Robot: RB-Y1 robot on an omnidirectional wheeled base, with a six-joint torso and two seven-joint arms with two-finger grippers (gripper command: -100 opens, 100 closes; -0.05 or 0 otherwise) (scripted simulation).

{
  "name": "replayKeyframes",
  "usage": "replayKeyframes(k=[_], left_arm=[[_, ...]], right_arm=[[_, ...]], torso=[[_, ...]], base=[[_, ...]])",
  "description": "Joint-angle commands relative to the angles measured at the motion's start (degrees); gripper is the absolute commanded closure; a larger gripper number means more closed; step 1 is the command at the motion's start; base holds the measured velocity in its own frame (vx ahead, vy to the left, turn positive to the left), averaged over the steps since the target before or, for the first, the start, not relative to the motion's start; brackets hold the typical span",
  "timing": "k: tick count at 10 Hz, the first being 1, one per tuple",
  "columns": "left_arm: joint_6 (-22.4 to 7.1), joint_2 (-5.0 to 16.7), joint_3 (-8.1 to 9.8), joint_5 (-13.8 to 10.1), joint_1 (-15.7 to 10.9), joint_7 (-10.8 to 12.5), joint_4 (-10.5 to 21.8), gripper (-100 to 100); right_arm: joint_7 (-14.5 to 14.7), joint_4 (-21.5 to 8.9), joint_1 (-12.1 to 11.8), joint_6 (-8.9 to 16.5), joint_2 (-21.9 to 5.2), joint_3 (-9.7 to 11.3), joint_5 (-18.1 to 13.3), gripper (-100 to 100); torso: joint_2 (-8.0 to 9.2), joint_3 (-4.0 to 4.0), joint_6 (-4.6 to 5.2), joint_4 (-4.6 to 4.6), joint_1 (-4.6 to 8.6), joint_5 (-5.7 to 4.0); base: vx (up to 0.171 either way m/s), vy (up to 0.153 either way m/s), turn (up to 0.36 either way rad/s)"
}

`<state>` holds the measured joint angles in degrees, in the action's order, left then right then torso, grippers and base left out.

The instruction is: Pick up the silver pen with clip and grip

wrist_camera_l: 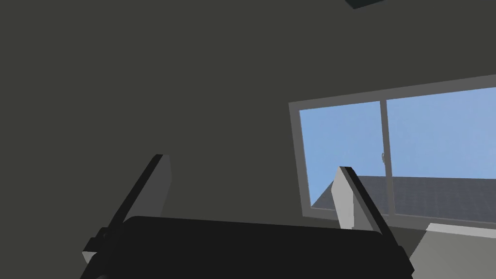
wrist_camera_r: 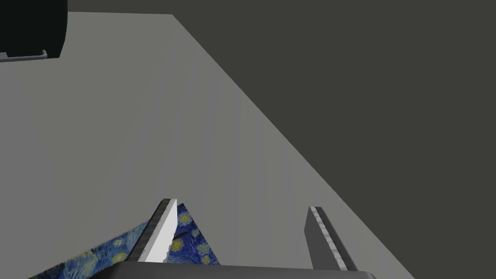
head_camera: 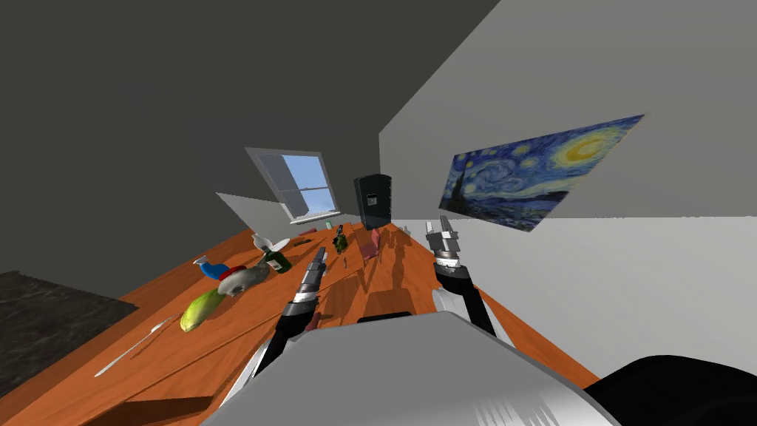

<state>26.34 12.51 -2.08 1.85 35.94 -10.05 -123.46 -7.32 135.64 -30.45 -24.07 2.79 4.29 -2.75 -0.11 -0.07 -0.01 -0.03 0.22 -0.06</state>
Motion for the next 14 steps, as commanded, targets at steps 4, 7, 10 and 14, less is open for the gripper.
replayKeyframes(k=[4,7,10,14], left_arm=[[-1.22,4.12,-1.92,0.41,5.53,-0.6,5.14,-100],[-2.14,6.36,-2.91,0.69,8.48,-1.12,9.45,-100],[-3.06,8.22,-3.71,1.01,11.35,-1.79,14.03,-100],[-4.39,10.35,-4.35,1.61,15.27,-3.16,20.56,-100]], right_arm=[[0.0,0.0,0.0,0.0,0.01,0.01,0.0,0],[0.0,0.0,0.0,0.0,0.0,0.01,0.0,0],[0.0,0.0,0.0,0.0,0.0,0.01,0.0,0],[0.0,0.0,-0.01,0.0,0.0,0.0,0.0,0]], torso=[[-0.15,-0.08,0.03,-0.03,0.34,-0.07],[-0.23,-0.13,0.02,-0.05,0.22,-0.04],[-0.21,-0.12,0.02,-0.04,0.2,-0.04],[-0.28,-0.17,-0.01,-0.06,0.05,-0.02]], base=[[0.071,-0.109,-0.14],[0.095,-0.097,-0.129],[0.094,-0.092,-0.137],[0.127,-0.067,-0.13]])
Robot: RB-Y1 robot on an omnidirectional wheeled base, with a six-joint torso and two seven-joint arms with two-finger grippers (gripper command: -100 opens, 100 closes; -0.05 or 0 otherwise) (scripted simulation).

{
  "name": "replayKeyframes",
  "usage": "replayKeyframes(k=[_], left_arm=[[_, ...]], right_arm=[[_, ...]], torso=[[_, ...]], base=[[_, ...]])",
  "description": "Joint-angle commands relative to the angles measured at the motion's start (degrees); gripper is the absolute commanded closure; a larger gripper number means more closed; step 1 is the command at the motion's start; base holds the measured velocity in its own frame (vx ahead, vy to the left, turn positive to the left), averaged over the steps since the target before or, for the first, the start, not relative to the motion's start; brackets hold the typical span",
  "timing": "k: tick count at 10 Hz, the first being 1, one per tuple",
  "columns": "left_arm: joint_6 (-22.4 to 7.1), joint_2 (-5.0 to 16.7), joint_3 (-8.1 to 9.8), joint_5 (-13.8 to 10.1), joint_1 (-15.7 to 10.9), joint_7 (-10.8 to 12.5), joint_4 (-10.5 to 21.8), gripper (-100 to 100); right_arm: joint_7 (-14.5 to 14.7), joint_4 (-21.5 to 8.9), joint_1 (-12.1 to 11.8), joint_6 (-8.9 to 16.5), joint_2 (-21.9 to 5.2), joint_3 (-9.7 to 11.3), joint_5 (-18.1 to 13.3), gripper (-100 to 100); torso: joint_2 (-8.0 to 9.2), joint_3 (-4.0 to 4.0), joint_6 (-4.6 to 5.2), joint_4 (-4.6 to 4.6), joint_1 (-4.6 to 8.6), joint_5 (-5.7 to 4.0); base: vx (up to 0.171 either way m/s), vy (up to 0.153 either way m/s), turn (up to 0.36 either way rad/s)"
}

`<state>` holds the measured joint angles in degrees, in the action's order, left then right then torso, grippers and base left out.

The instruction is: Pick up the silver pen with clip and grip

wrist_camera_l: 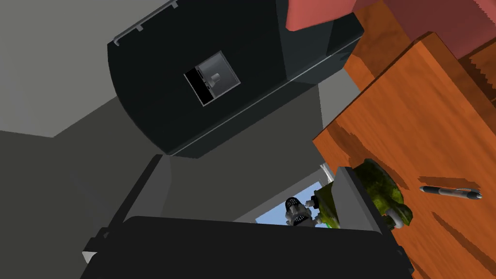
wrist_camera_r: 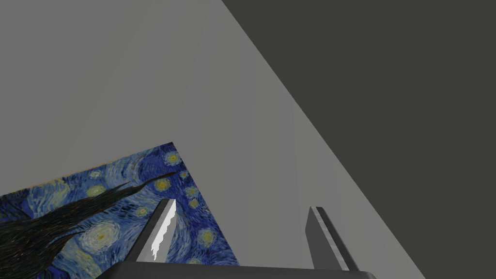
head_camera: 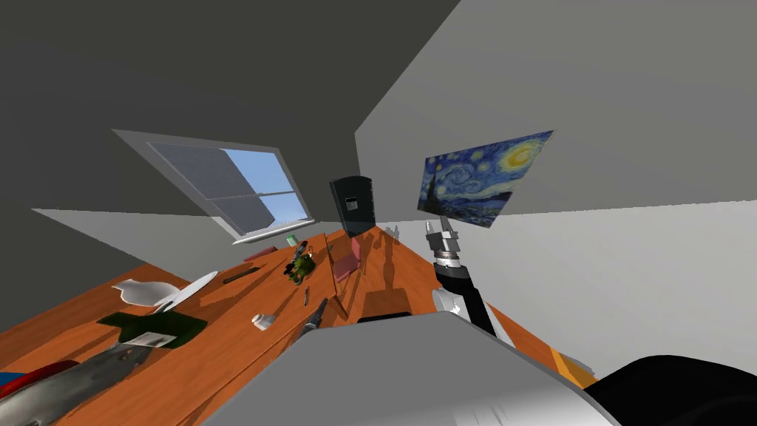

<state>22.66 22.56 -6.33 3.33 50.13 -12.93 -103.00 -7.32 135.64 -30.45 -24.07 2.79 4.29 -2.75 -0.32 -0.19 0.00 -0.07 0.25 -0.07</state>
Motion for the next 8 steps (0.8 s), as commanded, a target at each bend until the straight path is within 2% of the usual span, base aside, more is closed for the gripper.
replayKeyframes(k=[1,2,3,4,5,6,7,8], left_arm=[[-1.13,0.9,-0.11,0.36,2.24,-0.84,2.86,-100],[-1.13,0.9,-0.11,0.36,2.24,-0.84,3.37,-100],[-1.54,1.44,-0.01,0.61,3.32,-1.46,5.3,-100],[-1.93,1.93,0.21,0.86,4.3,-2.13,8.53,-100],[-1.93,1.93,0.21,0.86,4.3,-2.13,8.54,-100],[-2.3,2.38,0.54,1.13,5.19,-2.85,10.65,-100],[-2.3,2.38,0.54,1.13,5.19,-2.85,11.14,-100],[-2.65,2.76,0.98,1.41,5.99,-3.61,13.59,-100]], right_arm=[[0.0,0.0,0.0,0.0,0.0,0.0,0.0,0],[0.0,0.0,0.0,0.0,0.0,0.0,0.0,0],[0.0,0.0,-0.01,0.0,0.0,0.0,0.0,0],[0.0,0.0,-0.01,0.0,0.0,0.0,0.0,0],[0.0,0.0,-0.01,0.0,0.0,0.0,0.0,0],[0.0,0.0,-0.01,0.0,-0.01,-0.01,0.0,0],[0.0,0.0,0.0,0.0,-0.01,-0.01,0.0,0],[0.0,0.0,0.0,0.0,0.0,-0.01,0.0,0]], torso=[[0.0,0.0,0.0,0.0,0.0,0.0],[-0.07,-0.03,0.01,-0.01,0.11,-0.02],[-0.04,-0.03,-0.04,-0.01,0.07,-0.02],[-0.14,-0.07,-0.01,-0.02,-0.03,0.0],[-0.26,-0.15,0.01,-0.05,-0.1,0.01],[-0.09,-0.06,-0.04,-0.03,-0.14,0.02],[-0.01,-0.01,-0.02,0.0,-0.15,0.03],[0.09,0.04,-0.02,0.02,-0.15,0.03]], base=[[0.135,-0.094,-0.237],[0.127,-0.068,-0.049],[0.158,-0.04,-0.083],[0.197,-0.03,-0.235],[0.126,-0.004,-0.047],[0.111,-0.004,-0.063],[0.085,-0.006,-0.056],[0.09,-0.008,-0.125]])
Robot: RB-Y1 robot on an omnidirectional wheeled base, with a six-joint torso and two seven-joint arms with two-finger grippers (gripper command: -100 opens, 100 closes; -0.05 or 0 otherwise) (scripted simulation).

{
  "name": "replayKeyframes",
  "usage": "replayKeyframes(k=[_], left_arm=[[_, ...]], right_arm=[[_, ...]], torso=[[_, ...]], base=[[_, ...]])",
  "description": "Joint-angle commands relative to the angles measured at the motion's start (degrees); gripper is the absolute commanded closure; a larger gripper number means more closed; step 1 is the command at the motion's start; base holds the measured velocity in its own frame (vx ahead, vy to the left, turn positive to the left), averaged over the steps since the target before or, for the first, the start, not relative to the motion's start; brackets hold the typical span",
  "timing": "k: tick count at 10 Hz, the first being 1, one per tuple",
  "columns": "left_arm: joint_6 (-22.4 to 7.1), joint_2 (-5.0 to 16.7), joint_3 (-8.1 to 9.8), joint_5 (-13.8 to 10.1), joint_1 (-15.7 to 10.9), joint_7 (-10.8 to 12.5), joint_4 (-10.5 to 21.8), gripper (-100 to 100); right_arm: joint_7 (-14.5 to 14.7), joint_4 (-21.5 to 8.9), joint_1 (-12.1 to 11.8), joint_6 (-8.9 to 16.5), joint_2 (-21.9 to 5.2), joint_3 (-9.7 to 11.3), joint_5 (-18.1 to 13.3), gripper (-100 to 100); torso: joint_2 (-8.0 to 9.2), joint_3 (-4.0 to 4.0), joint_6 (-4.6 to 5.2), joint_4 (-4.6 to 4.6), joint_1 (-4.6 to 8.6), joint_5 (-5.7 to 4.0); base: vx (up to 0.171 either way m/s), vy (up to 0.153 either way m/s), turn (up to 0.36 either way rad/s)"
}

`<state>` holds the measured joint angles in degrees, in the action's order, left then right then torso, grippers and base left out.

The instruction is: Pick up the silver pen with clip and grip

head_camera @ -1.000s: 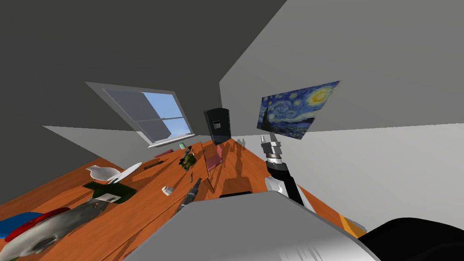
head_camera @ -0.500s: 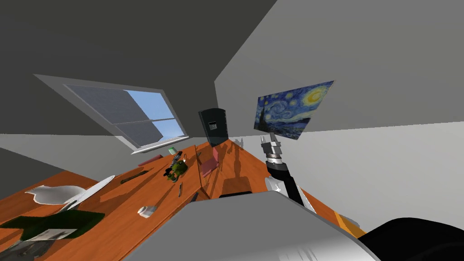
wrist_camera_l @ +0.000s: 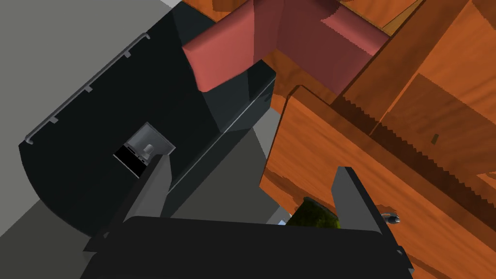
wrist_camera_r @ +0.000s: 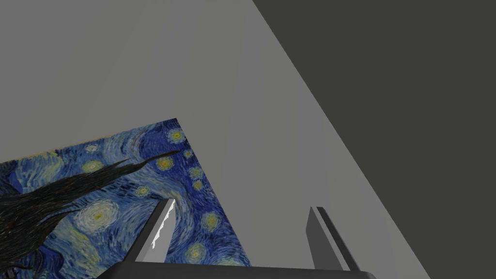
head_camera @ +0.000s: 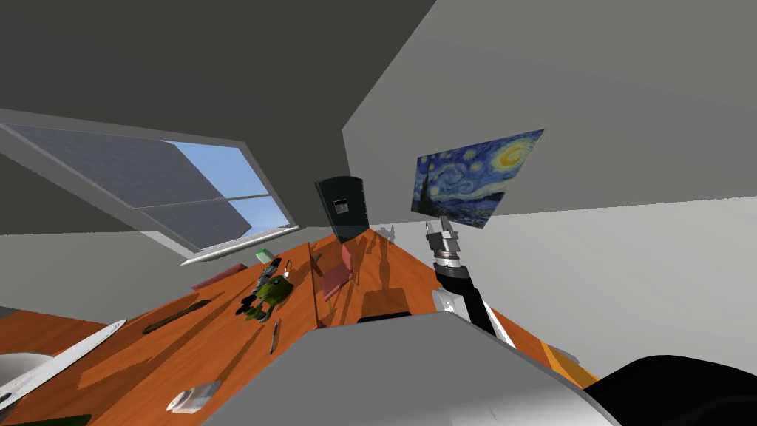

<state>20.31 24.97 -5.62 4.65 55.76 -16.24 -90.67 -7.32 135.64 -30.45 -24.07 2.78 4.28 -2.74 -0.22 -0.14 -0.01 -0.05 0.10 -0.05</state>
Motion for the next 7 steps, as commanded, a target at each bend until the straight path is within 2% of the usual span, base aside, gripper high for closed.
replayKeyframes(k=[1,4,6,7], left_arm=[[-0.64,0.67,0.8,0.37,1.06,-1.1,2.86,-100],[-0.95,0.92,1.42,0.66,1.67,-1.92,6.57,-100],[-1.51,1.2,2.85,1.24,2.65,-3.6,10.5,-100],[-1.51,1.2,2.85,1.24,2.65,-3.6,11.53,-100]], right_arm=[[0.0,0.0,0.0,0.0,0.0,0.0,0.0,0],[0.0,0.0,-0.01,0.0,0.0,0.0,0.0,0],[0.0,0.0,-0.01,0.0,0.0,-0.01,0.0,0],[0.0,0.0,-0.01,0.0,-0.01,-0.01,0.0,0]], torso=[[0.0,0.0,0.0,0.0,0.0,0.0],[-0.17,-0.1,0.0,-0.04,-0.05,0.01],[-0.08,-0.04,-0.01,-0.01,-0.09,0.03],[-0.24,-0.13,0.01,-0.05,-0.21,0.03]], base=[[0.174,-0.001,-0.162],[0.125,0.013,-0.05],[0.145,0.041,-0.105],[0.126,0.044,-0.057]])
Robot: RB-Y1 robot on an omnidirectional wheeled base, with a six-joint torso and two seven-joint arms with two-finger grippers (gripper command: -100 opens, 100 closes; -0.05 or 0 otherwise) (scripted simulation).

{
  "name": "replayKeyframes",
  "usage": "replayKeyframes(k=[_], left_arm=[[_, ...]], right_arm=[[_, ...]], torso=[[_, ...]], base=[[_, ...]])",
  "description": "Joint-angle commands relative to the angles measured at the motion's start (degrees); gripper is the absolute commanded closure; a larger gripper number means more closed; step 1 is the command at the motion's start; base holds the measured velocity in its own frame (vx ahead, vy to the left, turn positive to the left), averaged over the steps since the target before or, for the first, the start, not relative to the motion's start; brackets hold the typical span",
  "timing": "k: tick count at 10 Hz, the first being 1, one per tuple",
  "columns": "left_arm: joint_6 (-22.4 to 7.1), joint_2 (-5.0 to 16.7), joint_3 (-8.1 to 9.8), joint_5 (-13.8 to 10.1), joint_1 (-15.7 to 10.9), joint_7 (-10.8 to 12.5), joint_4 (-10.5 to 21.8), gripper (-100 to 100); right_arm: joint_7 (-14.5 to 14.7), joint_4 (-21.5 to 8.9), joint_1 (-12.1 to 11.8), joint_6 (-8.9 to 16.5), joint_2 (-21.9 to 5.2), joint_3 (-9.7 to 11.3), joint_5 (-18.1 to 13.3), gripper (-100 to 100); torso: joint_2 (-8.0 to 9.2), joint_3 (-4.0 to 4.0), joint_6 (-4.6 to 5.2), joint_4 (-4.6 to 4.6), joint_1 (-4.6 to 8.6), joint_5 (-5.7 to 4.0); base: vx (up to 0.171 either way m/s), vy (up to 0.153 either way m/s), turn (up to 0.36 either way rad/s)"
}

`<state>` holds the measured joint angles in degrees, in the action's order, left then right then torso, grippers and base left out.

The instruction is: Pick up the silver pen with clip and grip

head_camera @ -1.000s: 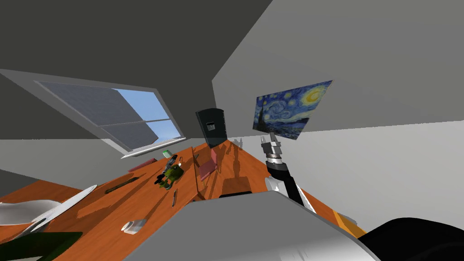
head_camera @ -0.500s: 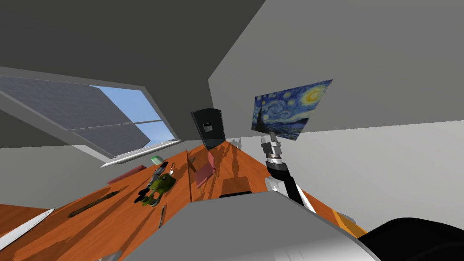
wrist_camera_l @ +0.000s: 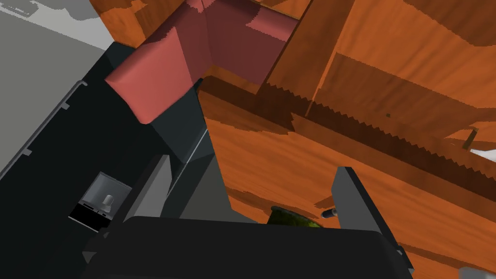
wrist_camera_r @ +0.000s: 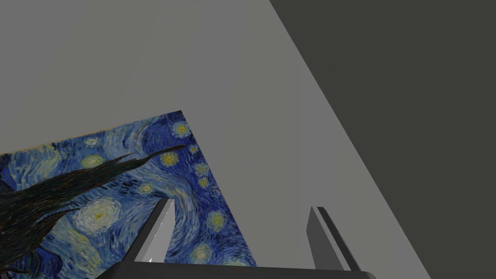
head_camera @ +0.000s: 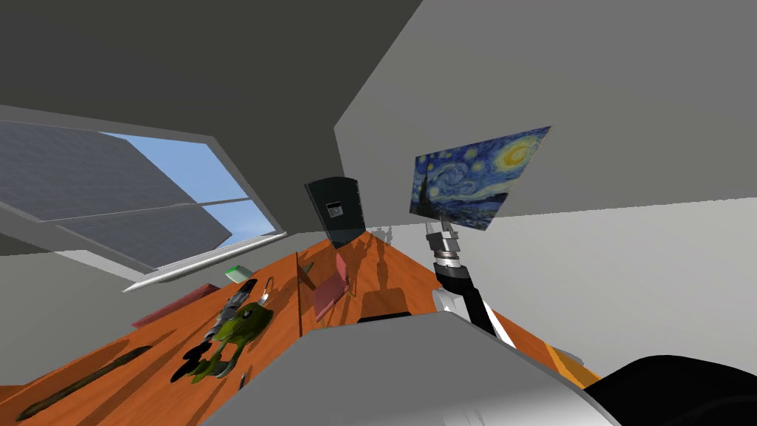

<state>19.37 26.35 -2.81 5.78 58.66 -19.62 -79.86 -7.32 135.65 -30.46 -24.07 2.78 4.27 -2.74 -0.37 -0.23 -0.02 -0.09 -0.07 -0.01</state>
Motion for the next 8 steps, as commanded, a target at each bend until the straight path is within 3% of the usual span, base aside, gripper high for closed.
replayKeyframes(k=[1,2,8], left_arm=[[-0.82,-0.15,0.82,0.41,0.12,-1.08,2.86,-100],[-1.05,-0.18,1.62,0.69,0.43,-1.93,5.11,-100],[-1.61,-0.52,4.01,1.5,0.99,-4.37,11.58,-100]], right_arm=[[0.0,0.0,0.0,0.0,0.0,0.0,0.0,0],[0.0,0.0,0.0,0.0,0.0,0.0,0.0,0],[0.0,0.0,0.0,0.0,0.0,0.0,0.0,0]], torso=[[0.0,0.0,0.0,0.0,0.0,0.0],[0.02,0.02,0.01,0.01,0.04,-0.01],[0.17,0.1,0.0,0.04,0.06,-0.01]], base=[[0.122,0.031,-0.064],[0.148,0.054,-0.096],[0.098,0.04,-0.048]])
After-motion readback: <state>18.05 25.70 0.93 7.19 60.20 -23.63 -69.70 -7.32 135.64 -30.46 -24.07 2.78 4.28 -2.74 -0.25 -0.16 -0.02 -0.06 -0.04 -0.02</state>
